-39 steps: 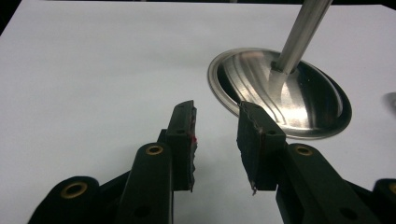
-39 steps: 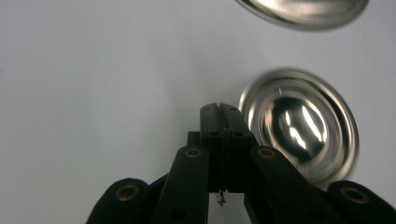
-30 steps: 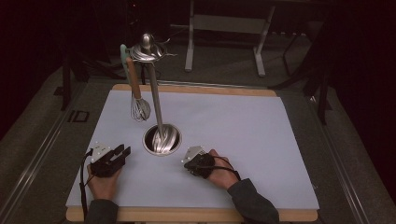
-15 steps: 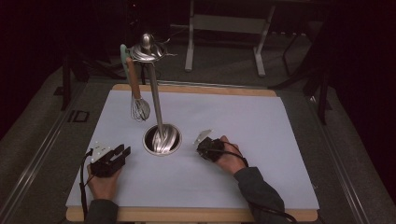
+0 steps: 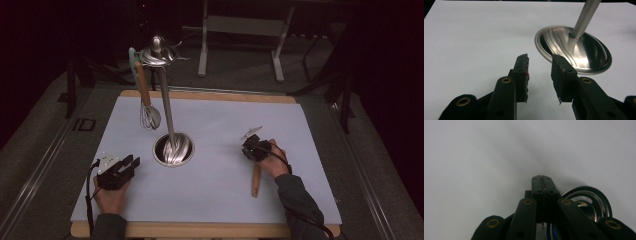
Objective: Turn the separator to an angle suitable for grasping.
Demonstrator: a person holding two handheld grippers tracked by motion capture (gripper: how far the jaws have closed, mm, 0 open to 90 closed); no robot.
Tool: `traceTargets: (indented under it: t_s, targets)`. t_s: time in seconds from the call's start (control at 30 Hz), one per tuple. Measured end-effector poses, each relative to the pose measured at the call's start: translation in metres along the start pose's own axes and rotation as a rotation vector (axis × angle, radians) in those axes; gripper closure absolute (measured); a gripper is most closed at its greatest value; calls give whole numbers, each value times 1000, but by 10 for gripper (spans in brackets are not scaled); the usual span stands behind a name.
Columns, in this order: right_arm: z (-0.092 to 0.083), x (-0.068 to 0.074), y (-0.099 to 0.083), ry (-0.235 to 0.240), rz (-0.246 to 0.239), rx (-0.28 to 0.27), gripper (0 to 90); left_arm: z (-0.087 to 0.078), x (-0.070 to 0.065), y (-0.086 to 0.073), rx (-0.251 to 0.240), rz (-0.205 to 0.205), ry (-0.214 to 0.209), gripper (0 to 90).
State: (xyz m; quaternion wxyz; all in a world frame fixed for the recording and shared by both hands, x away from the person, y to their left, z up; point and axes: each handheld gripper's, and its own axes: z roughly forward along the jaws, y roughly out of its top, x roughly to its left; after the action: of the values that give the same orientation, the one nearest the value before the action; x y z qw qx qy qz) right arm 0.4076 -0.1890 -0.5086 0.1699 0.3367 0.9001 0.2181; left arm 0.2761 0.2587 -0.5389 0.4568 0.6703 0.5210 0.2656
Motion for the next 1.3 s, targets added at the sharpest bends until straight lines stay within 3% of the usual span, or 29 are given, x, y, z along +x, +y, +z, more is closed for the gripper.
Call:
traceTargets:
  t_s: [0.03,0.13,0.17,0.2,0.37,0.63,0.77,0.9,1.17,1.3]
  targets:
    - [0,0,0,0,0,0,895,0,0,0,0,0,0,669]
    - [-8,-18,-16,-34,79,7,895,0,0,0,3,3,1,669]
    - [-8,-18,-16,-34,79,7,895,0,0,0,3,3,1,670]
    - [-12,-25,-25,-37,111,-2,895,0,0,0,3,5,1,669]
    - [-28,-28,-41,-19,145,-74,894,0,0,0,3,3,1,669]
    - [-52,-16,-77,-24,126,-128,894,0,-1,0,5,9,3,670]
    - [-59,-12,-90,-21,128,-127,894,0,0,0,5,9,2,669]
    - [-58,3,-106,7,83,-97,895,0,-1,0,5,9,4,669]
    - [-51,23,-97,74,10,-96,895,0,-1,0,6,8,4,669]
    - [-40,40,-72,104,-52,-99,895,0,0,0,3,6,3,670]
